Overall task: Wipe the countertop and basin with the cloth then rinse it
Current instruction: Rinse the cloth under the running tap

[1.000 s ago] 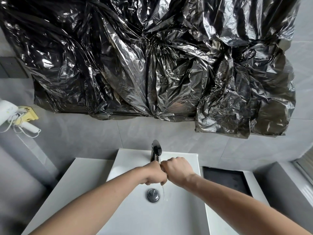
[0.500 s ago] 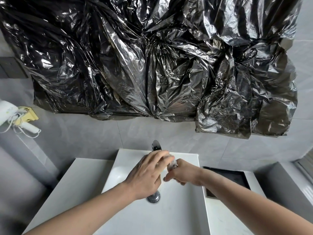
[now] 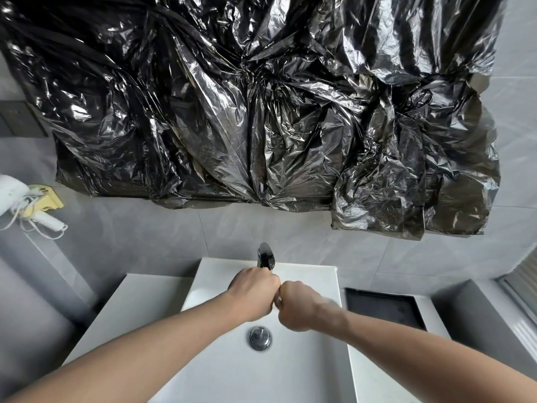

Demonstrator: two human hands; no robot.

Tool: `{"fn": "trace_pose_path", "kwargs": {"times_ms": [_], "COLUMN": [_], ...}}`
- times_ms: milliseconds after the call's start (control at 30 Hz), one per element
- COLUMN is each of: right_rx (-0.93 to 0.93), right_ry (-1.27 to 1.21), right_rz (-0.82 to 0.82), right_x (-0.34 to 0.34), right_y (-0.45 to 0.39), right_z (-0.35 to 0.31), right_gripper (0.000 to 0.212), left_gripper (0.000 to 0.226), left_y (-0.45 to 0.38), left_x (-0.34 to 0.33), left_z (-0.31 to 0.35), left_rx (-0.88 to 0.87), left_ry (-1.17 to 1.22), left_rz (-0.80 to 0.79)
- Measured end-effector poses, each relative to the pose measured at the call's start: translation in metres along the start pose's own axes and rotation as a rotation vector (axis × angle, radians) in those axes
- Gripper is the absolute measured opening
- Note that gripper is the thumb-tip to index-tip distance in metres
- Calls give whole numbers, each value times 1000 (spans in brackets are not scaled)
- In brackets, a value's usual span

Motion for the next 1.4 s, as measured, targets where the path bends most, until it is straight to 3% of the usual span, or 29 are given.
{"fn": "trace_pose_path", "kwargs": {"times_ms": [200,400,600,700,767,900,967,1067,1133,1400], "right_rx": [151,290,331,327,279,164,145,92,52,-164], "right_ry": [300,368,290,225,117,-216,-392,-717,-807,-924], "right_rz": [120,140,93,81,88,80,57,0,-14,247], "right_x": [-16,-32,-46,-46,-50,-54,-50,-44,-42,-52], "right_y": [-11,-10,-4,-1,3,21,36,66,84,119], "right_z": [7,12,11,11,13,27,31,28,24,45], "right_gripper": [25,24,17,12,12,43,47,35,19,33], "left_gripper": [5,6,15,25,18,33,29,22,17,19], "left_y": [12,25,50,56,62,87,98,117,132,173], "left_x": [-63,-97,-115,-106,-96,-75,-65,-53,-46,-16], "left_z": [-6,10,20,19,16,11,11,-1,-8,-15], "left_rx": [428,532,625,638,612,531,480,449,474,467], "left_ry": [420,817,963,989,958,939,1031,1092,1126,1159], "left_rz": [-251,-337,-473,-361,-276,-152,-79,111,232,520]}}
Point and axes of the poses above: each hand's wrist, its own y-axis away from the middle knuckle, its own x-axis out of the back of the hand, z = x × y, the point moved 9 cm from there along -y, towards the middle knuckle, and after that the axes turned 10 degrees about z, right-handed, at the moved point
